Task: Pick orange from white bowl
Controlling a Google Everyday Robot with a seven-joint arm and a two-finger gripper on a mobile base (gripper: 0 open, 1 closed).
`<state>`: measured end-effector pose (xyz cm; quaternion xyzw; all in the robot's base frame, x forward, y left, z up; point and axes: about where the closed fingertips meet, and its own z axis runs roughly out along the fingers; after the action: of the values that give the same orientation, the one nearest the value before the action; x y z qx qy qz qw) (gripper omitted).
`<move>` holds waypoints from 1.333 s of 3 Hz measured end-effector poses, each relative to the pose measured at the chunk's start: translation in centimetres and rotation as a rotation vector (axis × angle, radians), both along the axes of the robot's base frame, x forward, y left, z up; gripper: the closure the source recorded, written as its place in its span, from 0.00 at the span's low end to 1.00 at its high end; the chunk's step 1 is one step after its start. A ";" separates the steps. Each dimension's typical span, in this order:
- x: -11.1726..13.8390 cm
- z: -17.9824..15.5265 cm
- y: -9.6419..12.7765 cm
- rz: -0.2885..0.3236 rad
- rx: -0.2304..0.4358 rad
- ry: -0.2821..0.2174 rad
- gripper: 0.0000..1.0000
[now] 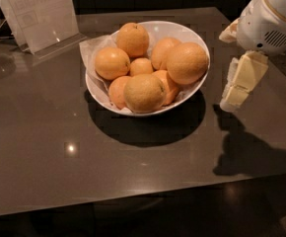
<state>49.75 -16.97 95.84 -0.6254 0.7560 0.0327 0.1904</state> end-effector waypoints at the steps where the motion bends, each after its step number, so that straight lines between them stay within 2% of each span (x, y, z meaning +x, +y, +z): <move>1: 0.0 0.0 0.0 -0.001 0.001 -0.002 0.00; 2: 1.4 0.2 1.6 0.040 0.017 -0.011 0.00; 3: 3.2 0.7 4.3 0.107 0.021 -0.020 0.00; 4: 3.4 0.6 4.3 0.101 0.028 -0.023 0.00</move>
Offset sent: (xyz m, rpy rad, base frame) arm 0.0310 0.0346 0.0037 0.0357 -0.0115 0.0934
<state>53.14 -12.64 96.45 -0.6604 0.7206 0.0458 0.2061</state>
